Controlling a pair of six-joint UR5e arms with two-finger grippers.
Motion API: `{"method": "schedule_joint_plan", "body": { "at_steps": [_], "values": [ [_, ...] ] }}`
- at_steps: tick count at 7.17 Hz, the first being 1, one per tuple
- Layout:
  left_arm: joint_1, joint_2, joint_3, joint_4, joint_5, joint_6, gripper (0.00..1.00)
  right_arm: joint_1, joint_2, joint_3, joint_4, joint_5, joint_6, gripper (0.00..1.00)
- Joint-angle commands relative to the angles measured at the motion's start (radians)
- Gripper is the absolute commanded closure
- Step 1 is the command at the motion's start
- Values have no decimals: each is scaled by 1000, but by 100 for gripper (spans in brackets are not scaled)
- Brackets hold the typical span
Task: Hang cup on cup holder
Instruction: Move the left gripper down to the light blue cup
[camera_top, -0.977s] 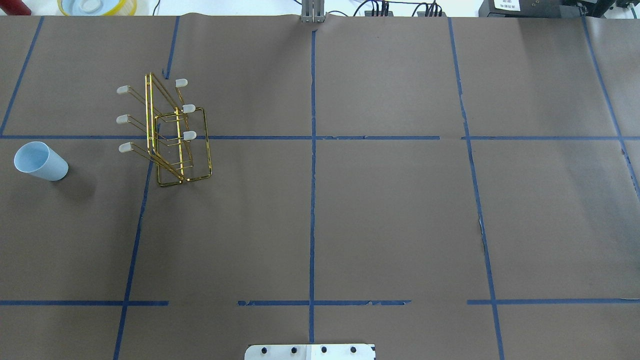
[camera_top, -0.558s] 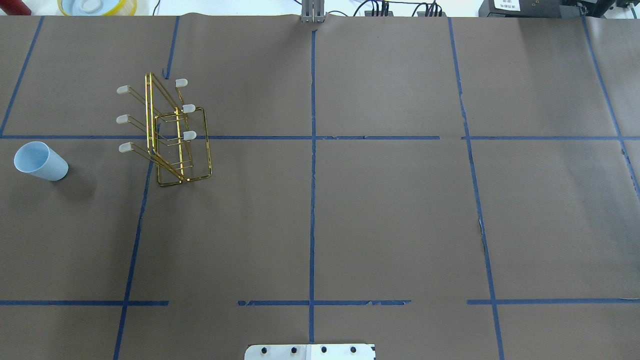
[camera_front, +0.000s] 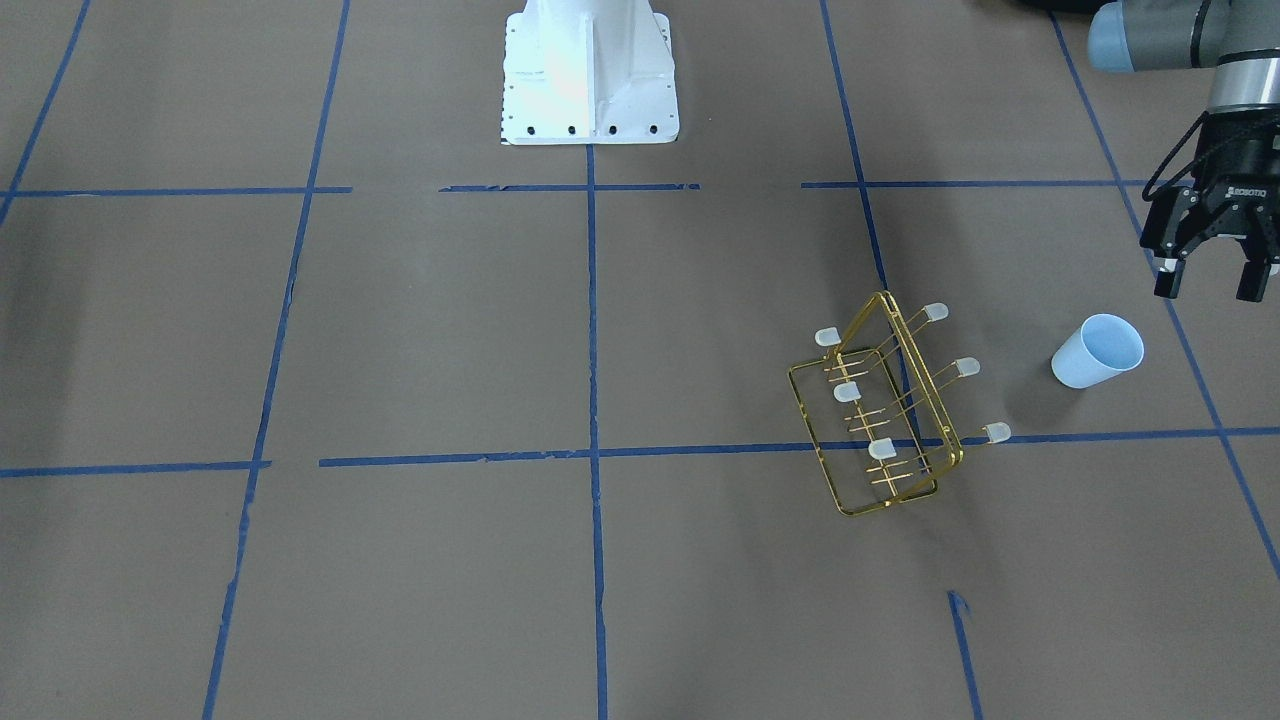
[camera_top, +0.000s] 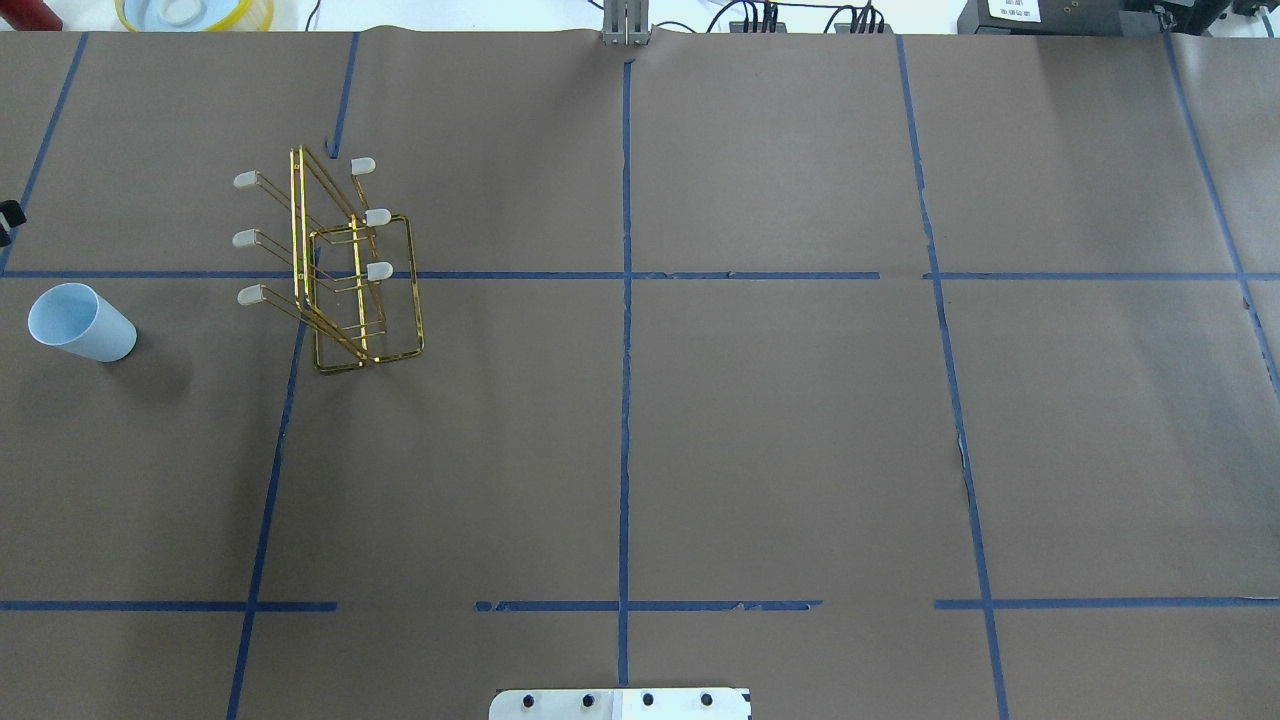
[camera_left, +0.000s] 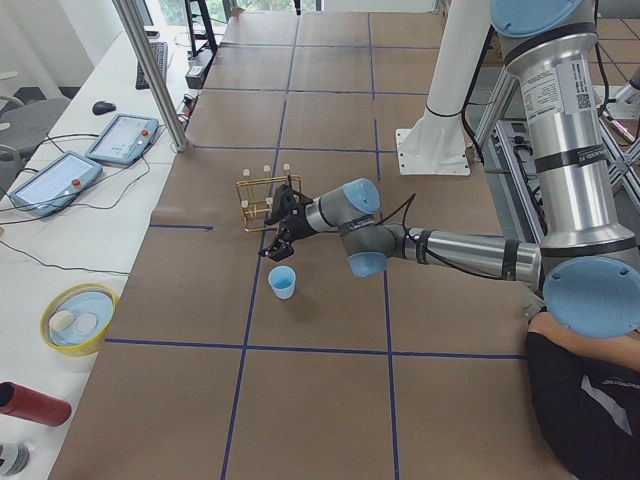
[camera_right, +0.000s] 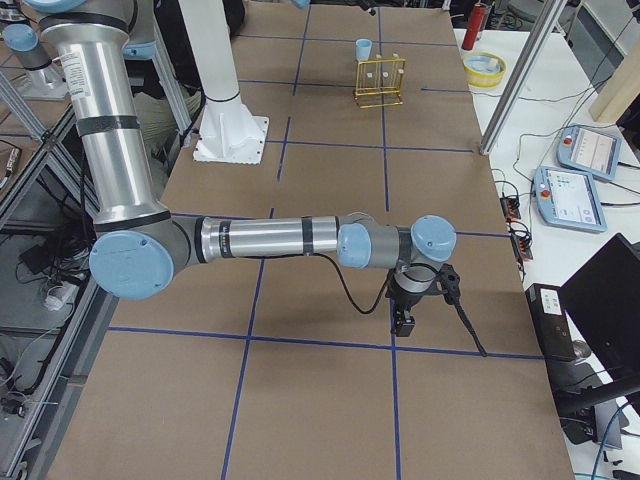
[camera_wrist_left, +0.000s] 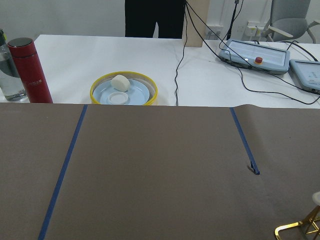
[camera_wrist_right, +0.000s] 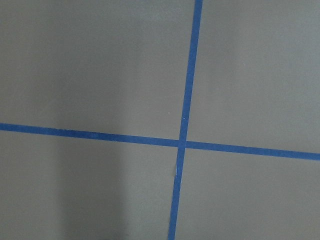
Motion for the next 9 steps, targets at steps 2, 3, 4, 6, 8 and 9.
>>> {"method": "schedule_joint_plan", "body": {
  "at_steps": [2, 3, 4, 6, 8, 9],
  "values": [
    [216, 3, 49, -21, 319, -134, 0, -1, 0, 0, 0, 0, 0, 0],
    [263, 3, 81, -21, 413, -166, 0, 0, 0, 0, 0, 0, 0, 0],
    [305, 5, 115, -23, 495, -197, 0, 0, 0, 0, 0, 0, 0, 0],
    [384, 5, 177, -21, 621, -271, 0, 0, 0, 0, 0, 0, 0, 0],
    [452, 5, 192, -18, 728, -288, 0, 0, 0, 0, 0, 0, 0, 0],
    [478, 5, 199, -18, 761, -308, 0, 0, 2, -1, 0, 0, 0, 0]
  ]
}}
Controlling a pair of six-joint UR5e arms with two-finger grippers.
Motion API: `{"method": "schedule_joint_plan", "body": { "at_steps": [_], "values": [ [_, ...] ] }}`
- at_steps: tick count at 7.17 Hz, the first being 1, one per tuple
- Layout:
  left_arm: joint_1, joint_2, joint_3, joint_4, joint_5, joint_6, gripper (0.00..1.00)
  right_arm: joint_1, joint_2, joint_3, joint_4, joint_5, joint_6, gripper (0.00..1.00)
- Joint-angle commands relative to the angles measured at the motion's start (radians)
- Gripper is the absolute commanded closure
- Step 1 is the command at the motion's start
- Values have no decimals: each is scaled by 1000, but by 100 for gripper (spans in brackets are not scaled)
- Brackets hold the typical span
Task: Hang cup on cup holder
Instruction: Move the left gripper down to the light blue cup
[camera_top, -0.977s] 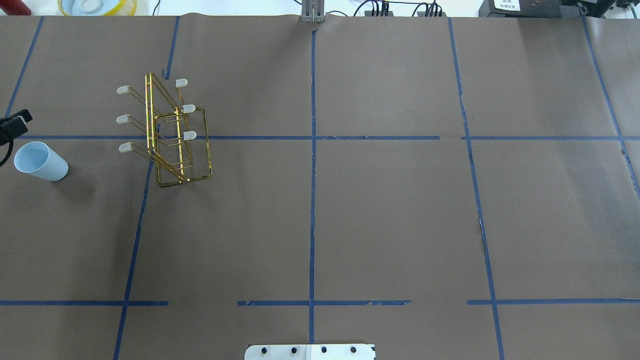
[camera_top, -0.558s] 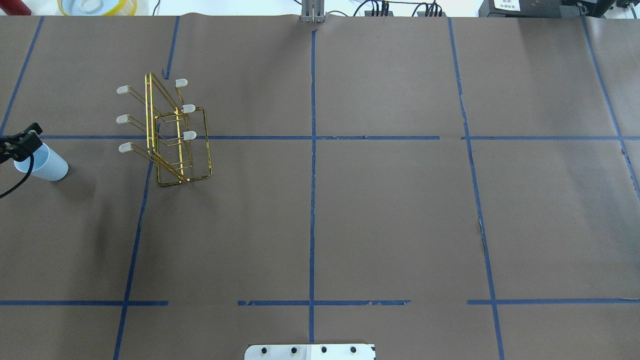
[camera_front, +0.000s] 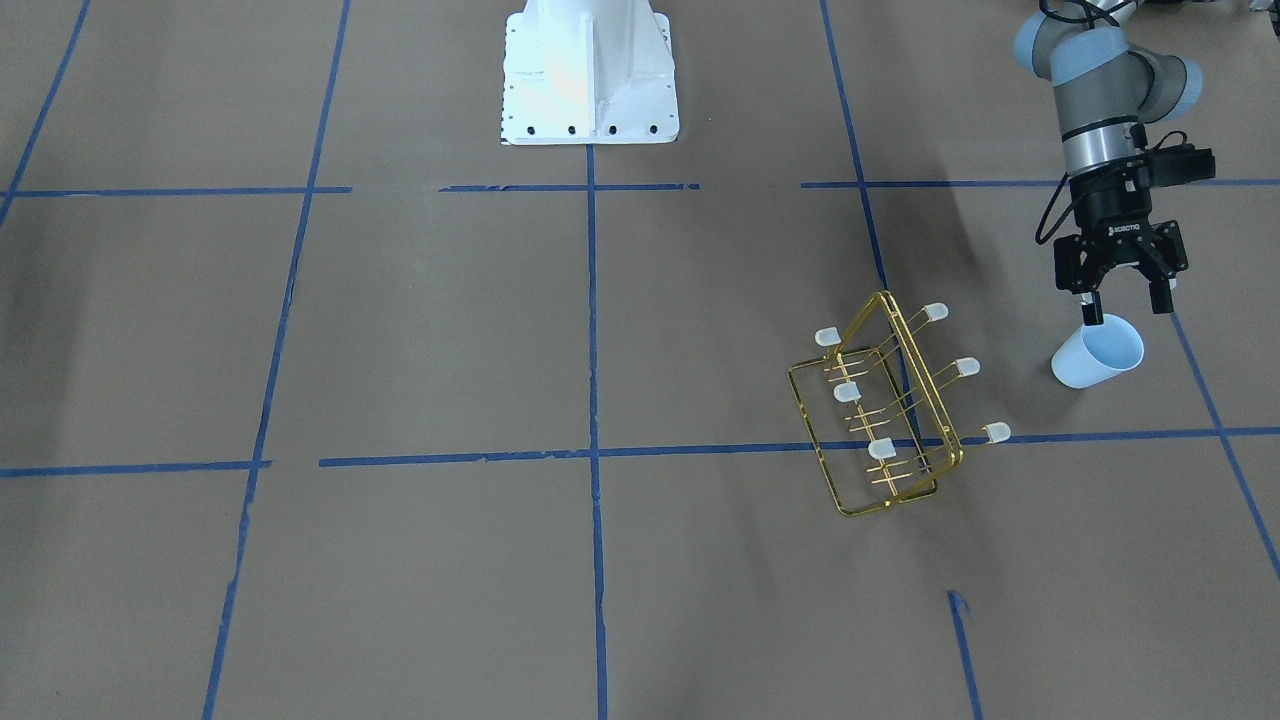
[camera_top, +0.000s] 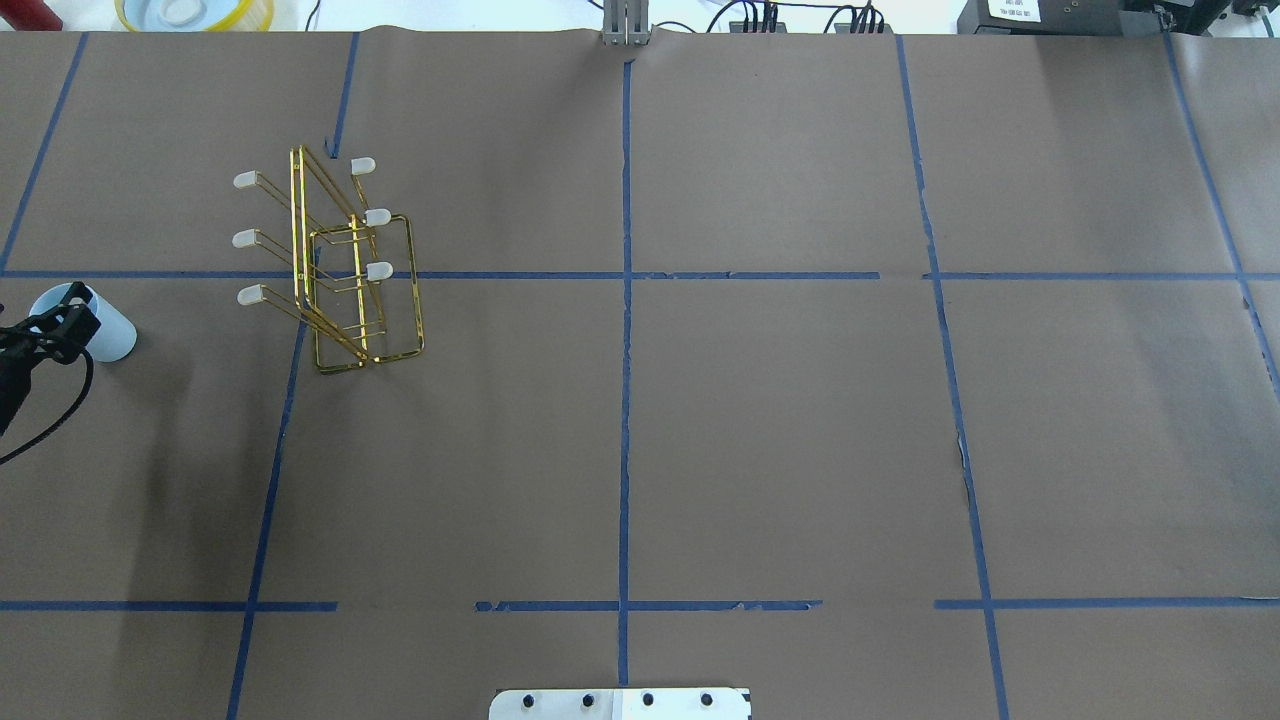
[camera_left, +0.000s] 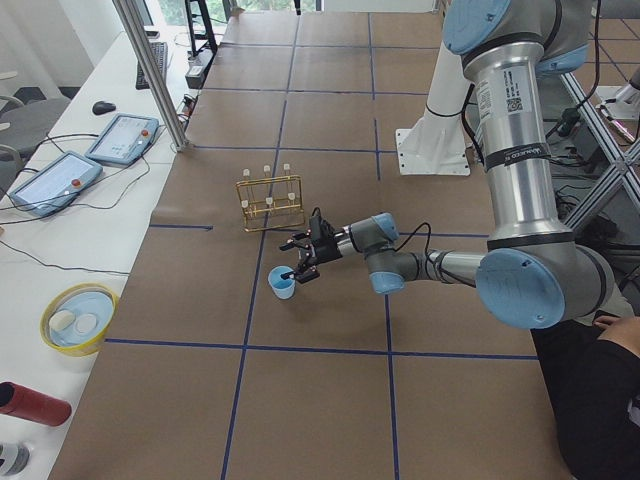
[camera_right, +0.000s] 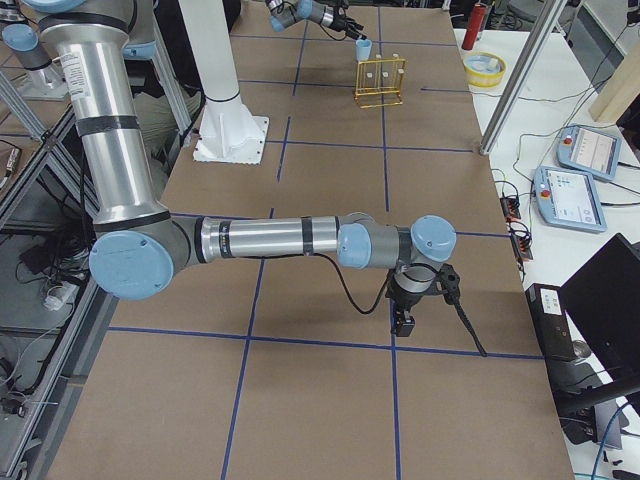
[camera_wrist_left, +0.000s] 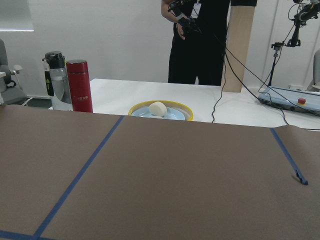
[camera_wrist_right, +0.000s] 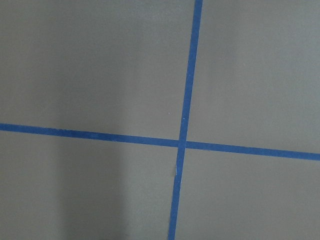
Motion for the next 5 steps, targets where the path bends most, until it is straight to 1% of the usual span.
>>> {"method": "schedule_joint_plan", "body": {
  "at_steps": [1, 3, 5],
  "values": [
    [62, -2, 14, 4, 82, -22, 0, 0, 0, 0, 0, 0, 0, 0],
    [94, -3, 73, 3, 113, -71, 0, -2, 0, 0, 0, 0, 0, 0],
    [105, -15, 109, 4, 127, -92, 0, -2, 1, 0, 0, 0, 0, 0]
  ]
}}
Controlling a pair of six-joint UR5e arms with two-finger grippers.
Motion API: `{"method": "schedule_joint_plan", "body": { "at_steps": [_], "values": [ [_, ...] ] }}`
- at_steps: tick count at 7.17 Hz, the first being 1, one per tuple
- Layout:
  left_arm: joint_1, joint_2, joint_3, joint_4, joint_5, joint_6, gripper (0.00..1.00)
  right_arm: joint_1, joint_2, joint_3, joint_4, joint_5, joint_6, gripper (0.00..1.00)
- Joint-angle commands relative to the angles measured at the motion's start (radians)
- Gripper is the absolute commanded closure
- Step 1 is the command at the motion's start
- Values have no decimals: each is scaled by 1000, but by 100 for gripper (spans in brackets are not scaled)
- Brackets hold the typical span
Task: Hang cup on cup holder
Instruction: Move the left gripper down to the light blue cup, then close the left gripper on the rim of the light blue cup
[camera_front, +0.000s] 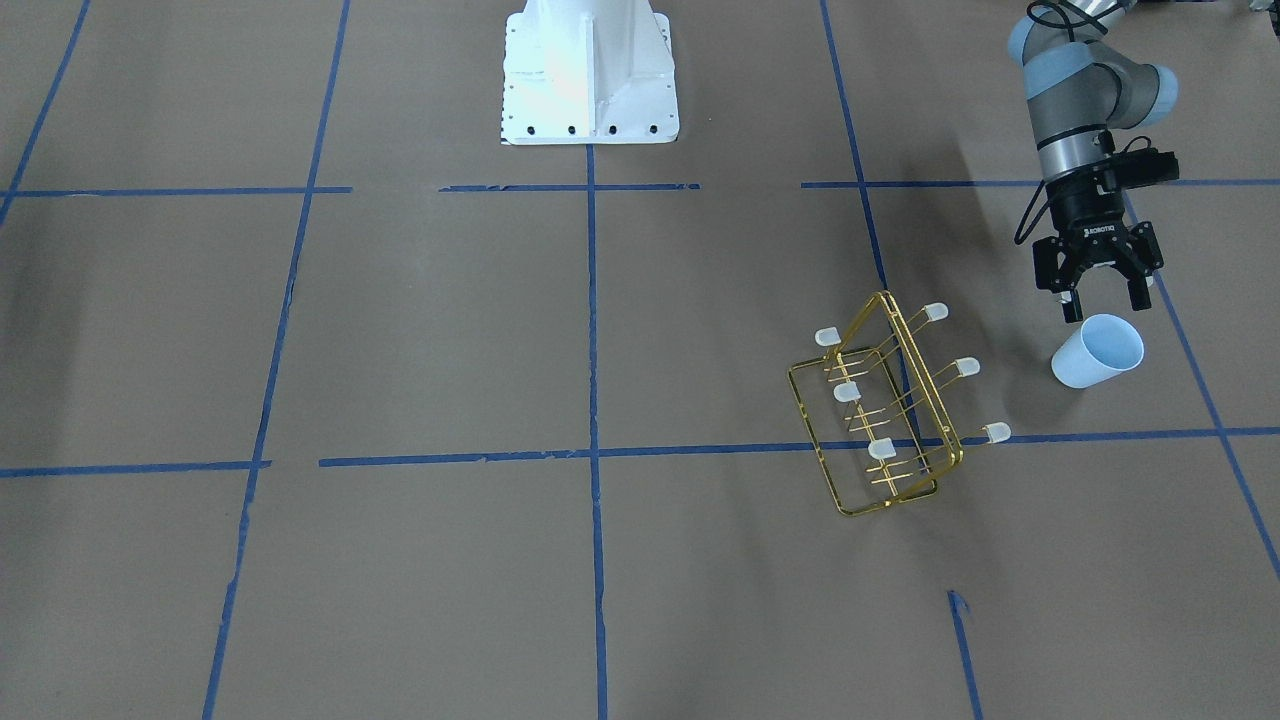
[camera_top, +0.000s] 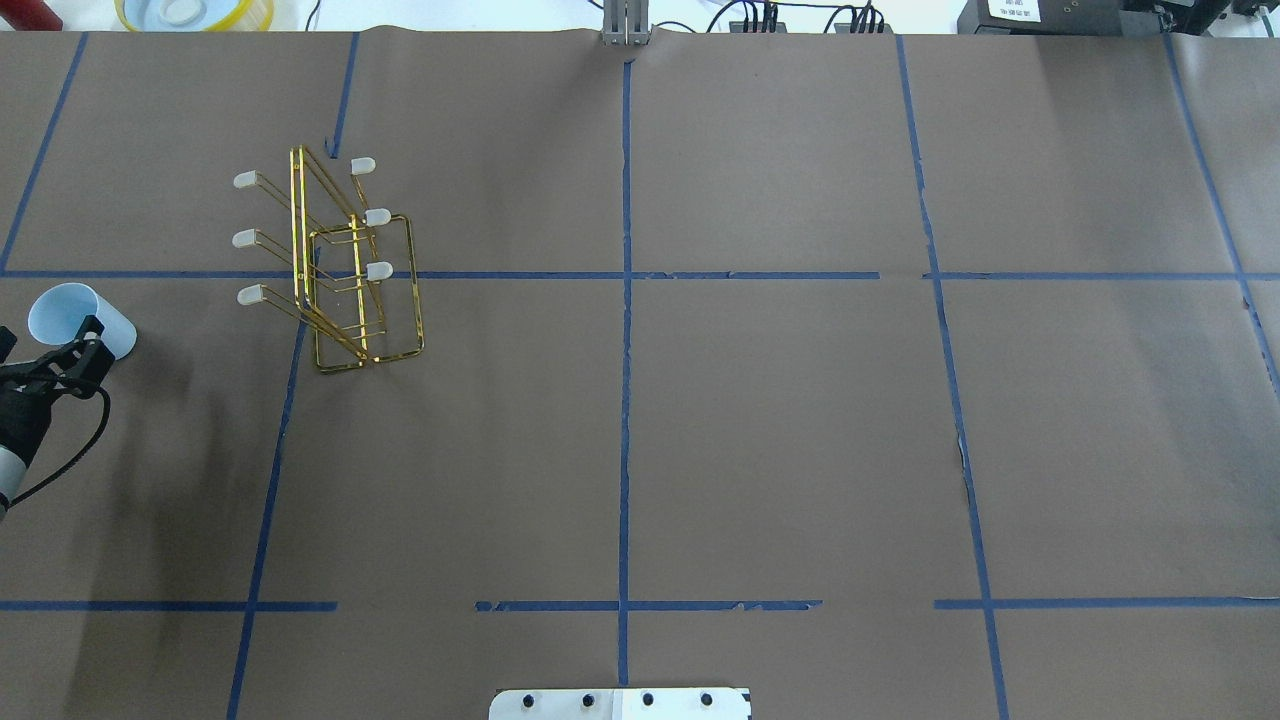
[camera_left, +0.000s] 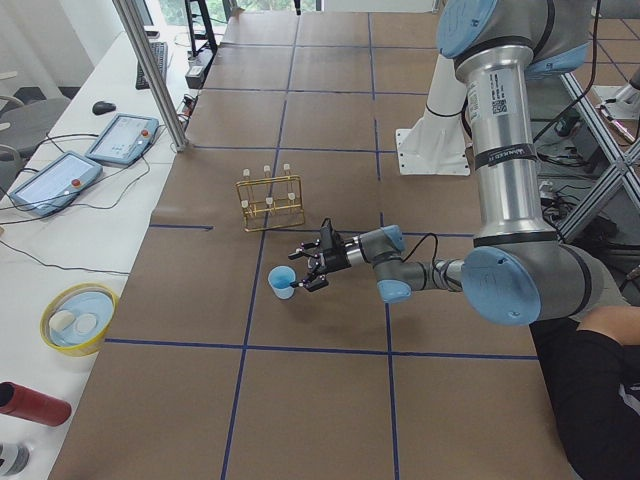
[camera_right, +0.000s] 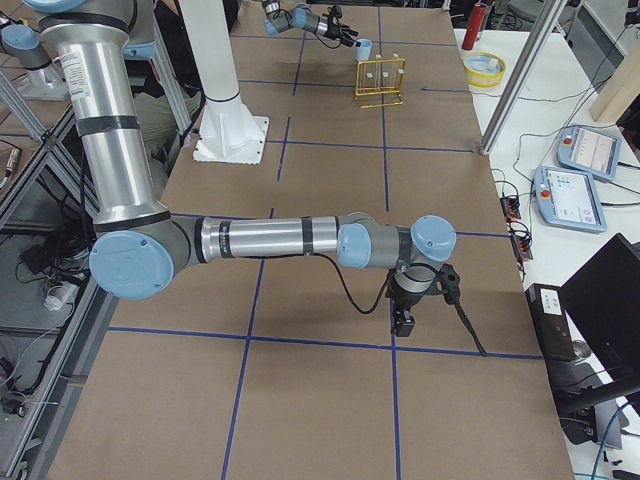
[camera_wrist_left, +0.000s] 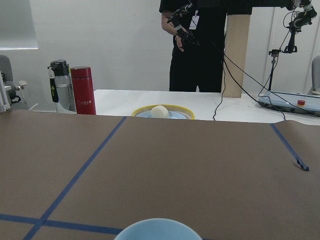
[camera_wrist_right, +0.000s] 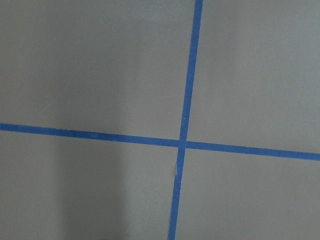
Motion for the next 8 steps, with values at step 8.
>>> {"method": "schedule_joint_plan", "body": {
  "at_steps": [8],
  "values": [
    [15, -84, 143, -4, 21, -20, 0, -1, 0, 0, 0, 0, 0, 0]
  ]
}}
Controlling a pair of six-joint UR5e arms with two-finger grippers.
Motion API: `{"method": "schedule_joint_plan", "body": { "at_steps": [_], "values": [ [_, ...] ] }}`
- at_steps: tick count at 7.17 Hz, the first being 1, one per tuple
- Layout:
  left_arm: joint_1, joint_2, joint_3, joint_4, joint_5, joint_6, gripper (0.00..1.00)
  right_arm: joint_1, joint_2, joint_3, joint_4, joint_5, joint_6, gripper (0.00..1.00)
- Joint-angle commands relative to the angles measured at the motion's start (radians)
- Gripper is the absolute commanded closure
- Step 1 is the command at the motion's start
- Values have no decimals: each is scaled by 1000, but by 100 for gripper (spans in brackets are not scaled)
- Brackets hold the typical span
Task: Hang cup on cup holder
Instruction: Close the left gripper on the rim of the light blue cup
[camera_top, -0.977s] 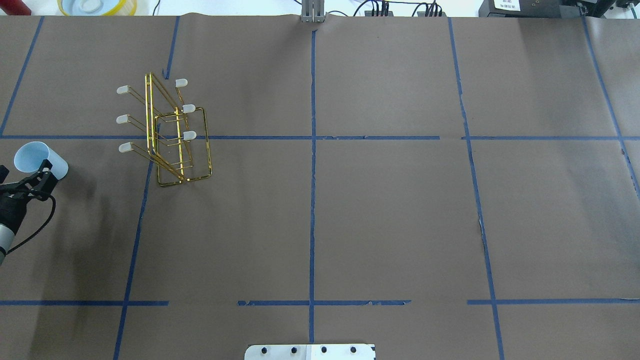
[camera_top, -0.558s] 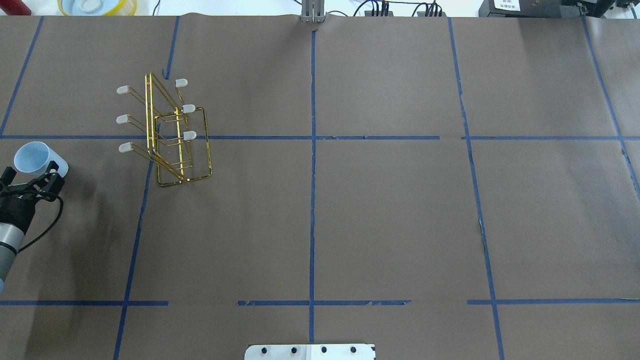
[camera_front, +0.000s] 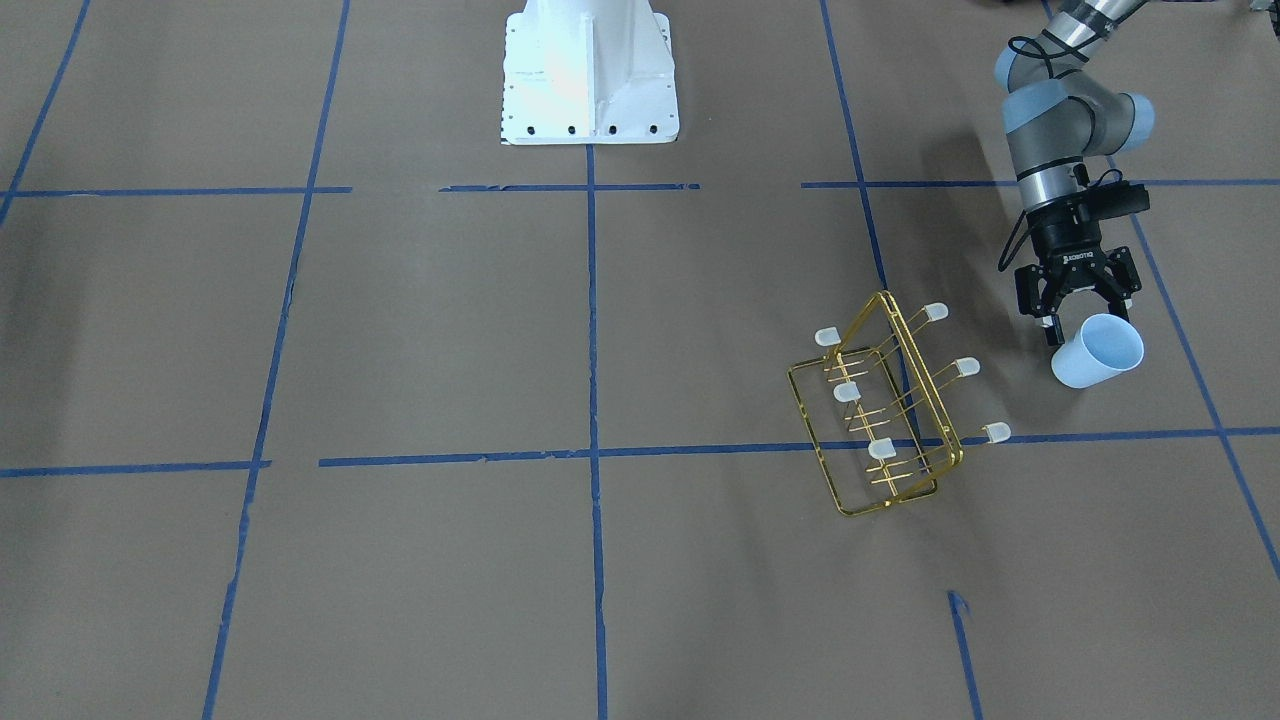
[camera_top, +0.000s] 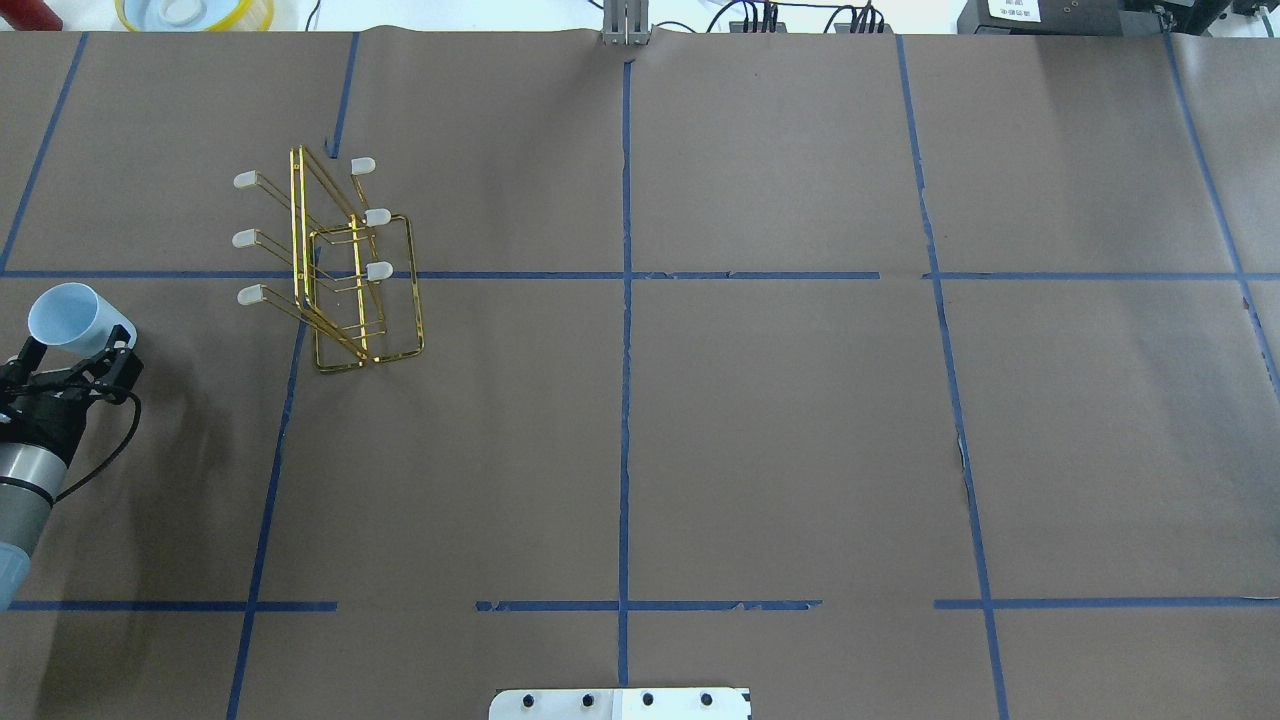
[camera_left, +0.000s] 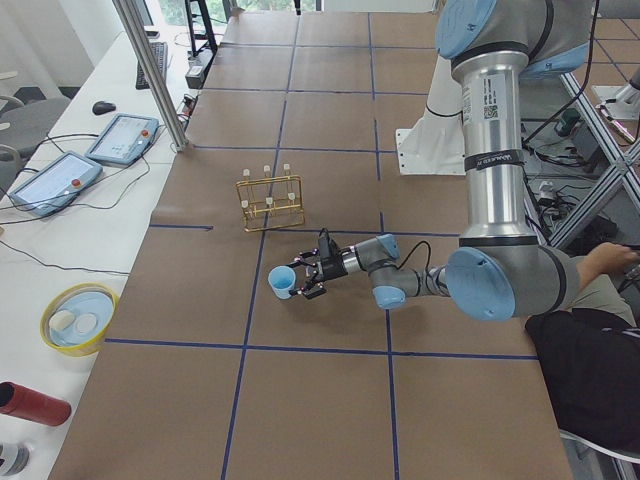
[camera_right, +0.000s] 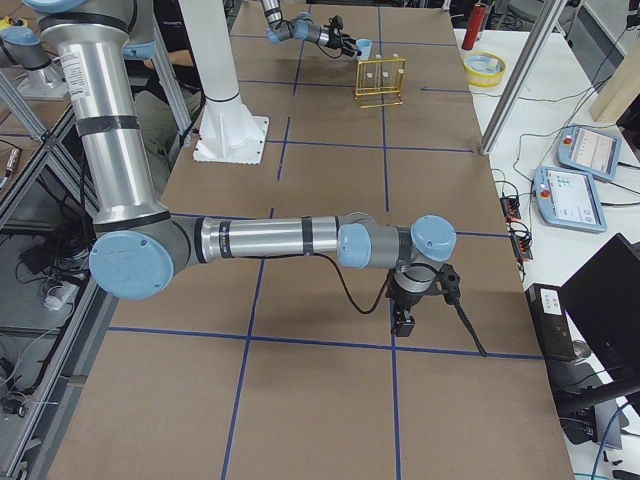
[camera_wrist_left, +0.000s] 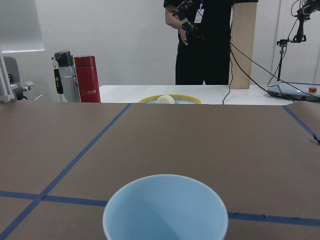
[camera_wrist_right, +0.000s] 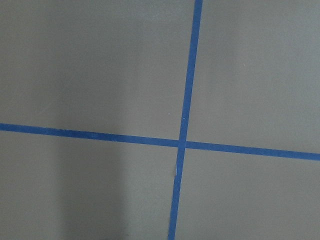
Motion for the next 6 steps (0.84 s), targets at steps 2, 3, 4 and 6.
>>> {"method": "schedule_joint_plan", "body": {
  "at_steps": [2, 3, 4, 6],
  "values": [
    [2, -23, 47, -8, -3, 1, 0, 0, 0, 0, 0, 0, 0, 0],
    [0, -48, 58, -8, -3, 1, 0, 0, 0, 0, 0, 0, 0, 0],
    [0, -49, 58, -6, -6, 0, 0, 0, 0, 0, 0, 0, 0, 0],
    [-20, -49, 64, -6, -4, -14, 0, 0, 0, 0, 0, 0, 0, 0]
  ]
}}
